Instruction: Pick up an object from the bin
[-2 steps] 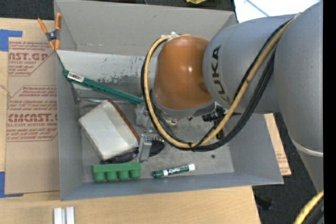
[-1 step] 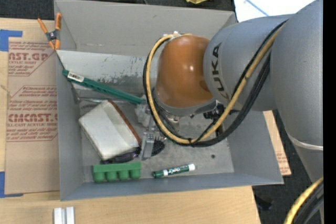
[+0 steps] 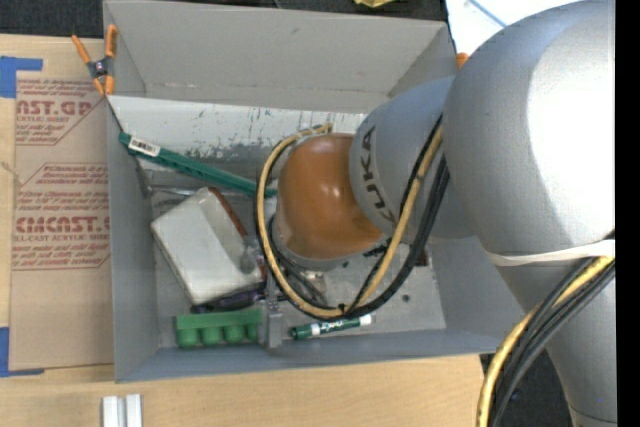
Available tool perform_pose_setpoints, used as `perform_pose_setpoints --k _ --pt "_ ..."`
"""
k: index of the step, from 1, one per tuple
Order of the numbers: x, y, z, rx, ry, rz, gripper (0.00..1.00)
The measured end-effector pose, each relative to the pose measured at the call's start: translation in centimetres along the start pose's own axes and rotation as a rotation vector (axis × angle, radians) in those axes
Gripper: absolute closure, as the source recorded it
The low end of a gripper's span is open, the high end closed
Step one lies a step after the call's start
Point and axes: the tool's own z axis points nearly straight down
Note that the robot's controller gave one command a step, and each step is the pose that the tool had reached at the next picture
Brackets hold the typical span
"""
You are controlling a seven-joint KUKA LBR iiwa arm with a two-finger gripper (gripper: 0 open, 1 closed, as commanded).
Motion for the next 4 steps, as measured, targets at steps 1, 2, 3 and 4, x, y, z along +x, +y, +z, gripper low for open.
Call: perform_pose_setpoints --k 1,2,3,4 --pt "-0.1 -0.9 -9.5 0.003 -0.006 0.121 0.0" --pt "0.7 0.2 0.1 -0.001 0.005 -0.325 1.0" --pt "0.7 0.2 0.1 -0.001 0.005 -0.325 1.0" --pt "0.4 -0.4 -7.5 -0.002 0.009 -0.492 1.0"
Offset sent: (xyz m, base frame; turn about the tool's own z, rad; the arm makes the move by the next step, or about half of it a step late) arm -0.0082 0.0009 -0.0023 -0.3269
